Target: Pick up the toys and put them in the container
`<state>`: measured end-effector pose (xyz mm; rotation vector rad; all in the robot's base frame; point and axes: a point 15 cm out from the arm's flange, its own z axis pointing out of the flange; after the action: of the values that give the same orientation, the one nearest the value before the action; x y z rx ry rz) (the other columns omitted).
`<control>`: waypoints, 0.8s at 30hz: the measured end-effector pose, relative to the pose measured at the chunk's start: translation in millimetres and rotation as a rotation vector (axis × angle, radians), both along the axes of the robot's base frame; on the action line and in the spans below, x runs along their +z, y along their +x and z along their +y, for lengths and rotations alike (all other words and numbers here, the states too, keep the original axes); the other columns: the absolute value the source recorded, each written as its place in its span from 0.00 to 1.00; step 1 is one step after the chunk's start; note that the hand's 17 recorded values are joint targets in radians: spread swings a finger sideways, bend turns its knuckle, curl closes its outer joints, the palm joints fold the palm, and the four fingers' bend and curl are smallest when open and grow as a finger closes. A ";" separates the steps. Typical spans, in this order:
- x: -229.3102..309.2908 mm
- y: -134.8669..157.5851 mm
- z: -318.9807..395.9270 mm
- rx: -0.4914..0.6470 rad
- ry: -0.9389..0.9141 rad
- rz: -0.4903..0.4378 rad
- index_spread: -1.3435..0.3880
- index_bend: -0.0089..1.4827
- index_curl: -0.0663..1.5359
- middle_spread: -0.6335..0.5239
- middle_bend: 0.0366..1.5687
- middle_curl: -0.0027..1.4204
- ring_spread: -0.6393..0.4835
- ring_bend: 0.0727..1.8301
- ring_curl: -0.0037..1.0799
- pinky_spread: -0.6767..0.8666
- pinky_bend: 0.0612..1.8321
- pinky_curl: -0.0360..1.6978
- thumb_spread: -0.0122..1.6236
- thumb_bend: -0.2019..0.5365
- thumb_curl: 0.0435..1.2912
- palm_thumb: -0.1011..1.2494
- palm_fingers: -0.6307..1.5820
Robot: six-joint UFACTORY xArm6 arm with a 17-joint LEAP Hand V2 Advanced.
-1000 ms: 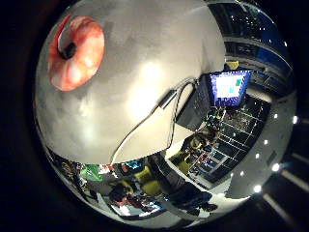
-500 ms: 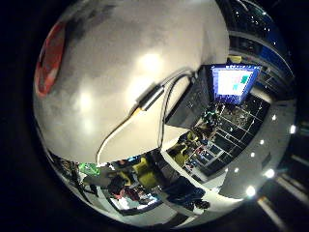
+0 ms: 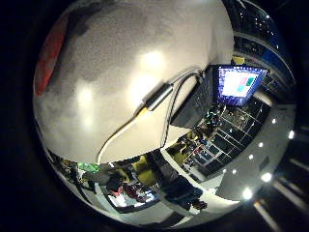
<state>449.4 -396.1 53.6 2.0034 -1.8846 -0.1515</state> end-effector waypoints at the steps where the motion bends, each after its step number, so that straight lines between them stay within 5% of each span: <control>1: -1.7 0.1 0.0 0.001 0.001 0.000 0.65 0.17 0.22 0.70 0.09 0.16 0.77 0.06 0.22 0.71 0.21 0.19 0.56 0.24 0.21 0.49 0.29; 10: -2.6 1.7 -14.4 -0.015 -0.008 -0.048 0.57 0.48 0.33 0.55 0.13 0.20 0.72 0.04 0.13 0.71 0.11 0.17 0.57 0.26 0.23 0.60 0.41; 16: 19.5 6.5 -47.6 -0.049 -0.048 -0.159 0.52 0.71 0.40 0.34 0.30 0.27 0.52 0.07 0.11 0.71 0.04 0.13 0.61 0.27 0.23 0.74 0.55; 20: 33.7 12.6 -58.7 -0.066 -0.060 -0.223 0.53 0.65 0.39 0.23 0.40 0.32 0.32 0.19 0.16 0.66 0.06 0.09 0.63 0.25 0.23 0.77 0.64; 24: 45.2 10.3 -61.8 -0.062 -0.064 -0.227 0.52 0.53 0.37 0.19 0.38 0.32 0.19 0.34 0.24 0.50 0.13 0.08 0.63 0.25 0.22 0.78 0.72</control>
<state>459.7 -457.9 98.8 1.9911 -2.0616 0.1248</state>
